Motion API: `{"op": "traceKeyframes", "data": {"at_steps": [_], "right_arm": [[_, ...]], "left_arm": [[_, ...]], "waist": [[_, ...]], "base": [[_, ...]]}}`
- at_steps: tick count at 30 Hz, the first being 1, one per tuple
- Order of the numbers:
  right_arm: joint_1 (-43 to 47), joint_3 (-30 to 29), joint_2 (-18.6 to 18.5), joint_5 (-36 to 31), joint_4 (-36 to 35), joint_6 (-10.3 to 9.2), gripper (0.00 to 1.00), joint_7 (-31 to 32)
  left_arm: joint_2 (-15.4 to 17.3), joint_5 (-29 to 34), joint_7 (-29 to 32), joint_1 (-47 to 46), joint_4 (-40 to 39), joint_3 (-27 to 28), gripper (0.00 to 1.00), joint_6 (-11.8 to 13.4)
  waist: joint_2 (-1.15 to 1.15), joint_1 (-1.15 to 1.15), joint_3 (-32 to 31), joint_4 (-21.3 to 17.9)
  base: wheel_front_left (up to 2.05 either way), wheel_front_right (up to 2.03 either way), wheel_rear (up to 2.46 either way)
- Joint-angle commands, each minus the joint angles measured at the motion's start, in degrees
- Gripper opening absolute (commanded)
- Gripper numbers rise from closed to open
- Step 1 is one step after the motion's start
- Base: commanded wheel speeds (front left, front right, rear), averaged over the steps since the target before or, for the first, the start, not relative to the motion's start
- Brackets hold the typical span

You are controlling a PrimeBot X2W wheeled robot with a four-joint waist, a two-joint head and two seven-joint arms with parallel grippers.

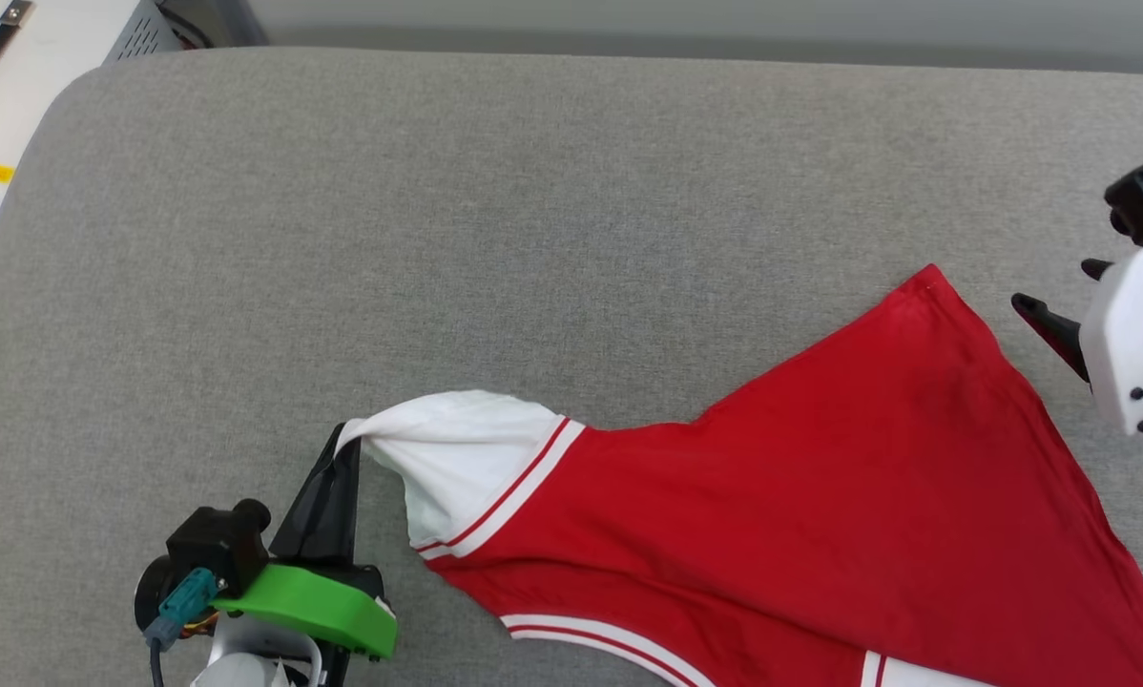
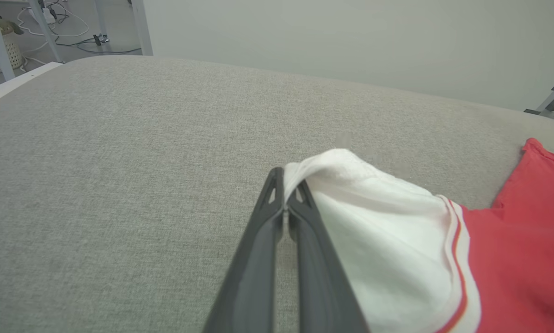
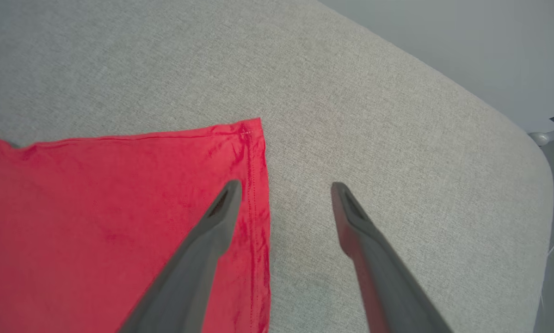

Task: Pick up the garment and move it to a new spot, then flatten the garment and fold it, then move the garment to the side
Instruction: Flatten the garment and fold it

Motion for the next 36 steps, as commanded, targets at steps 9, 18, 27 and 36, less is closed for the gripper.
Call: {"op": "traceKeyframes", "data": {"at_steps": [9,18,27,36], "right_arm": [[-15.58,14.97,3.26,0.17,16.14,-0.04,1.00,2.14],[-20.11,22.44,8.59,0.67,33.04,-0.04,1.00,-3.36],[-20.15,28.81,9.24,5.33,40.23,-0.04,0.00,-8.40],[-21.60,30.22,7.14,10.09,37.75,-0.04,0.00,-19.87]], "left_arm": [[-1.05,0.97,-0.31,-3.85,-0.36,-1.61,0.00,-0.44],[-1.92,1.44,-0.38,-6.00,-0.30,-2.54,0.00,-0.66],[-2.13,1.60,-0.40,-6.06,0.08,-2.13,0.00,-0.83],[-1.76,1.92,-0.41,-4.79,0.26,-1.02,0.00,-0.84]], "waist": [[0.00,0.00,5.81,3.86],[0.00,0.00,8.31,5.33],[0.00,0.00,7.57,5.01],[0.00,0.00,3.31,3.28]], "base": [[0.00,0.00,0.00],[0.00,0.00,0.00],[0.00,0.00,0.00],[0.00,0.00,0.00]]}}
